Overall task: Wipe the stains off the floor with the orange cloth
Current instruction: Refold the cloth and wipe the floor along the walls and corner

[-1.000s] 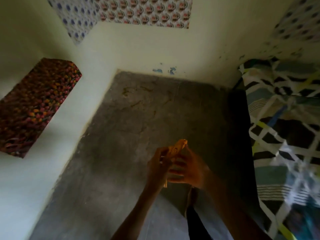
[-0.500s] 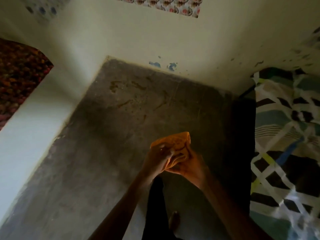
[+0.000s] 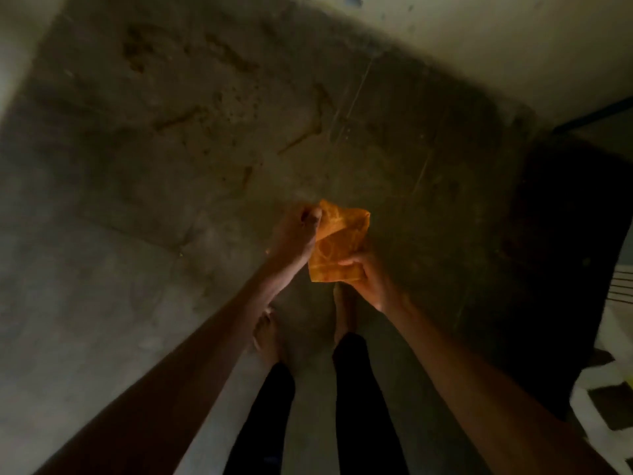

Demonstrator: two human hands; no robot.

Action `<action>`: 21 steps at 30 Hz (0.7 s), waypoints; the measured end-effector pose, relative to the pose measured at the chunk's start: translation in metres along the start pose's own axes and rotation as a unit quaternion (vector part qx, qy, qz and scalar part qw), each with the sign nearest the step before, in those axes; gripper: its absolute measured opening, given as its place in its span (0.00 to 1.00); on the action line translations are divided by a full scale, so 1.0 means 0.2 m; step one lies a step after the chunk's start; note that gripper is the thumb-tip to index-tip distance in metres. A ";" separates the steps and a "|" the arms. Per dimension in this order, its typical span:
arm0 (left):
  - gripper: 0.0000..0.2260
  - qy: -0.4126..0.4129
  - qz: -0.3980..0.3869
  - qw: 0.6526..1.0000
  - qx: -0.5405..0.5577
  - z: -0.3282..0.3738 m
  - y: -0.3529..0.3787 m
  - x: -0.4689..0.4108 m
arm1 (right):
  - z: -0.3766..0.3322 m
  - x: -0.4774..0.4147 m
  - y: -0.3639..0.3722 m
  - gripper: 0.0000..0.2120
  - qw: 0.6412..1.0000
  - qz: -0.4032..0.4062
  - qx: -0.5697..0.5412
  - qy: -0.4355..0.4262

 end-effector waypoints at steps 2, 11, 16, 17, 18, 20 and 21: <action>0.11 0.045 -0.005 0.997 -0.065 -0.11 0.11 -0.17 | 0.18 -0.28 0.02 0.17 0.999 -0.037 0.012 -0.016; 0.12 0.218 -0.227 0.908 -0.277 -0.55 0.83 -1.03 | 0.57 -1.17 0.17 0.30 0.984 -0.165 -0.037 0.060; 0.12 0.326 -0.166 0.887 -0.284 -0.69 1.09 -1.37 | 0.61 -1.47 0.23 0.16 0.984 -0.150 -0.086 0.030; 0.12 0.333 -0.165 0.884 -0.284 -0.69 1.12 -1.42 | 0.61 -1.52 0.22 0.17 0.983 -0.146 -0.110 0.028; 0.12 0.344 -0.161 0.880 -0.284 -0.70 1.16 -1.47 | 0.63 -1.57 0.21 0.18 0.981 -0.140 -0.132 0.037; 0.12 0.378 -0.147 0.872 -0.274 -0.68 1.23 -1.52 | 0.65 -1.61 0.18 0.23 0.976 -0.139 -0.158 0.050; 0.12 0.393 -0.141 0.864 -0.282 -0.66 1.25 -1.54 | 0.64 -1.63 0.15 0.25 0.977 -0.134 -0.159 0.050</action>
Point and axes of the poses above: each hand's wrist, its own x-axis away from the middle knuckle, its own y-axis out of the palm, z = x × y, the point moved 8 cm from there along -x, towards the middle knuckle, and after that the axes turned 14 degrees about z, right-handed, at the moved point
